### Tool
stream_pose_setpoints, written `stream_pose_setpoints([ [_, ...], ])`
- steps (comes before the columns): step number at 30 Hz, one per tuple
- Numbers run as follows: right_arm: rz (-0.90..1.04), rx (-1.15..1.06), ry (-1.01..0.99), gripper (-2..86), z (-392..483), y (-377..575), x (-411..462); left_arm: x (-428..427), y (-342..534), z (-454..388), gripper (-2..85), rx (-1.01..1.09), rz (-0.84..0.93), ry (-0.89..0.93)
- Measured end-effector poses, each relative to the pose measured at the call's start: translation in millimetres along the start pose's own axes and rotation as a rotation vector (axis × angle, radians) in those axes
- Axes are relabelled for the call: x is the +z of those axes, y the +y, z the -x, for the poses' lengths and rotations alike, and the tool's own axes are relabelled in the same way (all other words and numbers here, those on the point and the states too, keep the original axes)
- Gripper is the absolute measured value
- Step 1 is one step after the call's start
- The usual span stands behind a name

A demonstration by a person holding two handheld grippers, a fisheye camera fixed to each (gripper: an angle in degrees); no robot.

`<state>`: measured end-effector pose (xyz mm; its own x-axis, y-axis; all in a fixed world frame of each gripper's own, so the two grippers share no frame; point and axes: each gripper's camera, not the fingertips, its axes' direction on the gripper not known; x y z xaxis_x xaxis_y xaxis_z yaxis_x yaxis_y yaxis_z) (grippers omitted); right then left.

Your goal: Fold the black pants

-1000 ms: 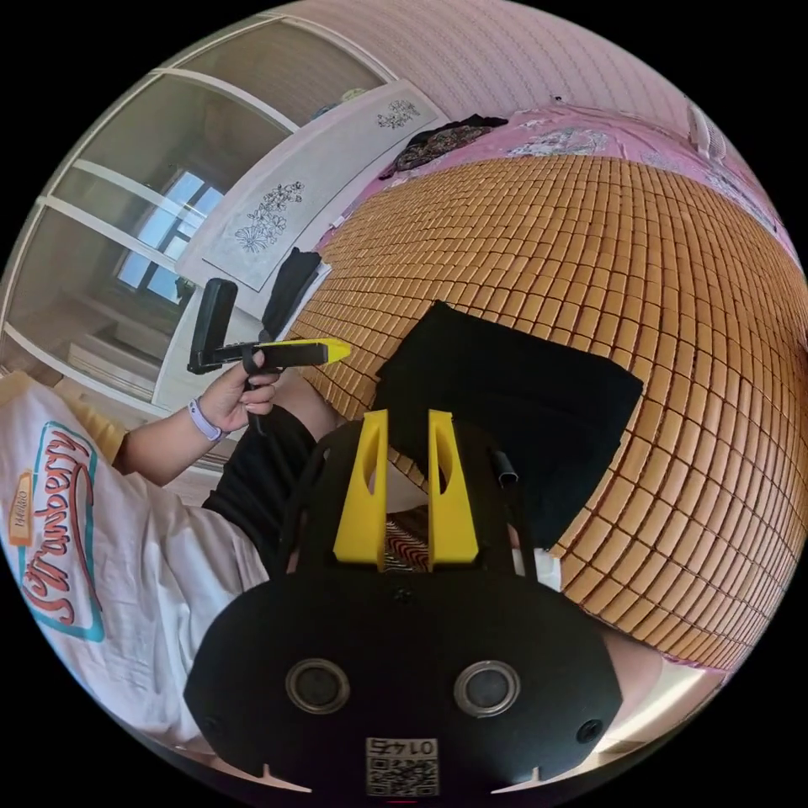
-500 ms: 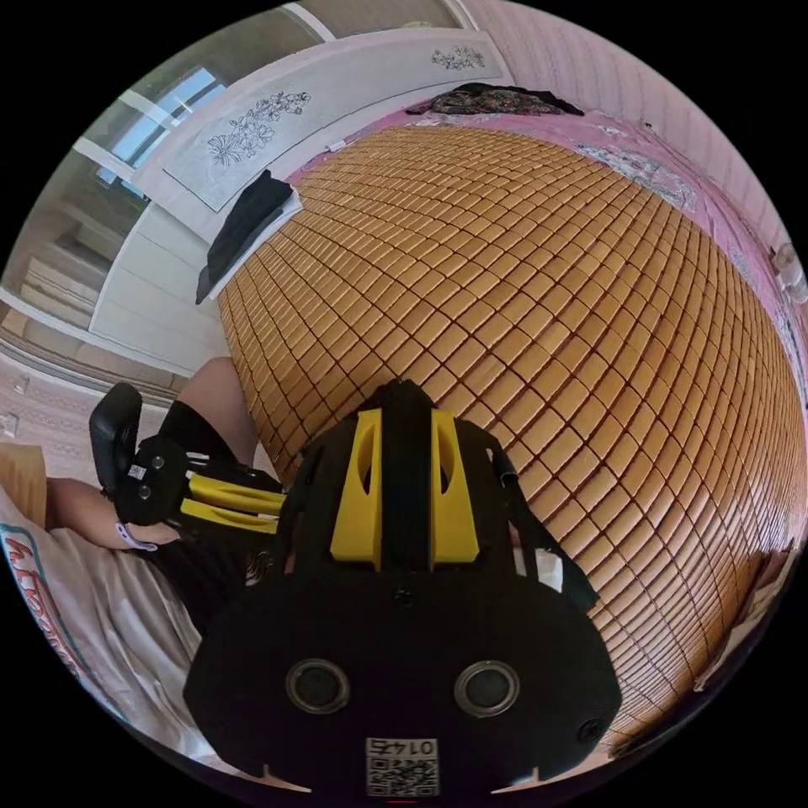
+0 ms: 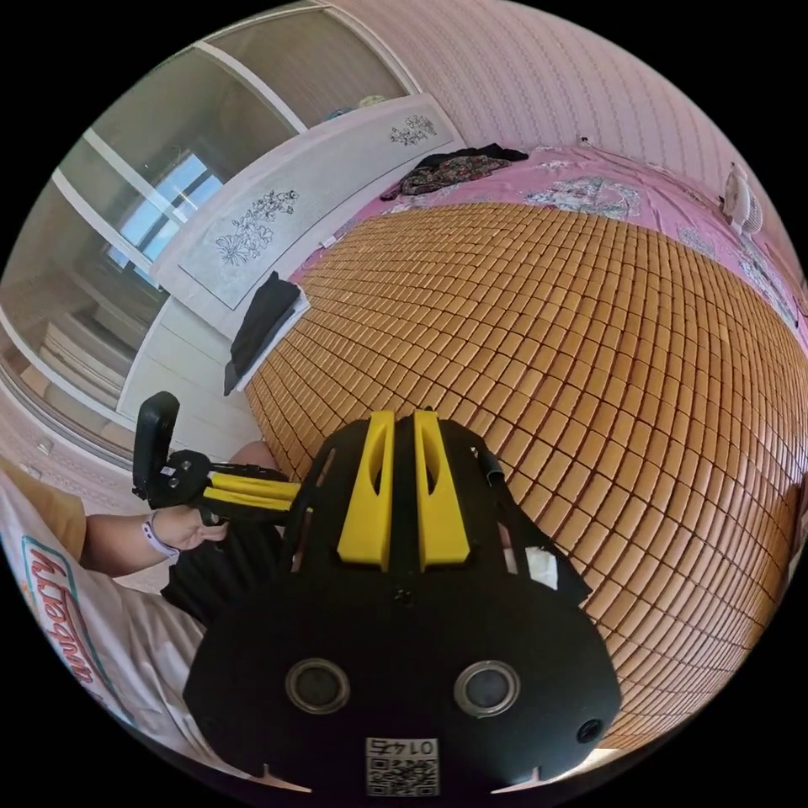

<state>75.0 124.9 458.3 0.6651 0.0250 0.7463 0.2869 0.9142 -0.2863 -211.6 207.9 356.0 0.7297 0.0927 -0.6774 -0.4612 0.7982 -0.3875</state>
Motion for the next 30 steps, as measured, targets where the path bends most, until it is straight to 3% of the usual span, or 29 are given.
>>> stream_pose_setpoints([
  [5,-0.005,0.176,0.123,5.2,-63,56,-60,-12,-30,-42,3.1,0.169,-0.096,-0.067],
  [8,0.013,0.368,0.022,6.5,-102,97,-74,9,-62,-84,-0.1,0.345,-0.108,0.015],
  [11,0.048,0.493,-0.075,8.1,-119,125,-66,57,-96,-125,-0.8,0.463,-0.014,0.110],
  [14,0.123,0.542,-0.154,10.0,-124,135,-46,104,-114,-155,-0.9,0.518,0.063,0.085],
  [17,0.127,0.575,-0.232,9.1,-131,140,-34,143,-121,-161,-1.0,0.524,0.156,-0.027],
  [30,0.164,0.645,-0.318,2.0,-145,148,-43,165,-140,-145,-1.0,0.426,0.145,0.034],
])
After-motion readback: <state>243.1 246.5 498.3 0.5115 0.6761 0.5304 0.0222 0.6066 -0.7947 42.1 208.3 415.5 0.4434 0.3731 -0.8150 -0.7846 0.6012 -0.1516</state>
